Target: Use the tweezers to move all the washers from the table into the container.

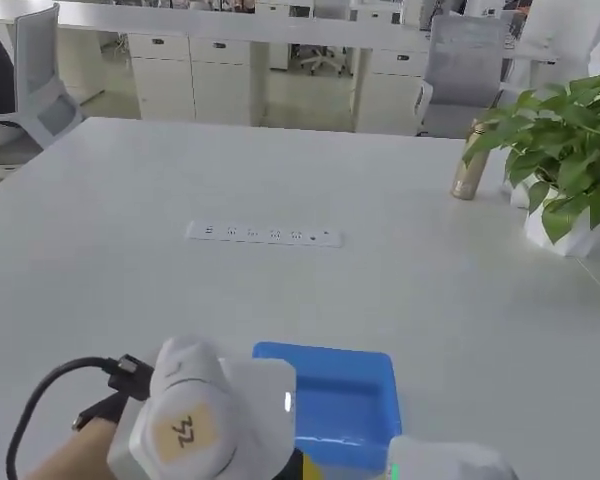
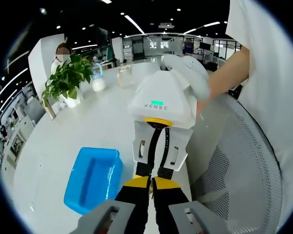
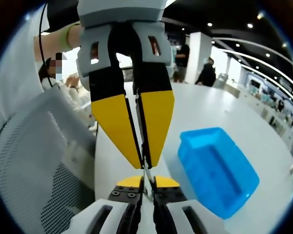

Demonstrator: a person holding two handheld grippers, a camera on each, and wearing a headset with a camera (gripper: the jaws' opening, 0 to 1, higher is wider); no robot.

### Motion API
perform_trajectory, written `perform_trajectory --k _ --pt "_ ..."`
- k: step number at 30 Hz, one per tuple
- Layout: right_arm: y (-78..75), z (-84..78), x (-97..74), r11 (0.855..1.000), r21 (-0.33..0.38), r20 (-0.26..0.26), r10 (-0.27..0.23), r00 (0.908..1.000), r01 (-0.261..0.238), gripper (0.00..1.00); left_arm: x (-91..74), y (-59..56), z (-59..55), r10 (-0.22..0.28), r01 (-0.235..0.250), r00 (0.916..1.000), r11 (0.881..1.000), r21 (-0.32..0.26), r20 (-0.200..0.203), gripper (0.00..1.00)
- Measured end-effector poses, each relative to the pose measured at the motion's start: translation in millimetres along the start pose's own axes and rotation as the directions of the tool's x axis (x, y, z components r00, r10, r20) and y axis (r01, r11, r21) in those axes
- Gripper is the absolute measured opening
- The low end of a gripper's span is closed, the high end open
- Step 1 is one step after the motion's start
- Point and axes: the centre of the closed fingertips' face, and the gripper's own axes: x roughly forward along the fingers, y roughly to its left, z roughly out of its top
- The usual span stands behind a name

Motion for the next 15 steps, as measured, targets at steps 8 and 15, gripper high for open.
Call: perform_trajectory --k 8,15 --pt "-4.2 3.2 -1.0 0.999 0.043 0.016 0.001 0.9999 -0.001 0.05 3.8 3.0 2.5 -0.033 0.033 0.9991 0.999 0.016 -0.026 0.00" --pt "-7.9 1.8 0.3 0.995 0.096 0.024 0.011 0.9997 -0.014 0.03 3.6 7.6 -3.8 0.021 -0.022 0.9997 0.997 -0.071 -0.008 0.02"
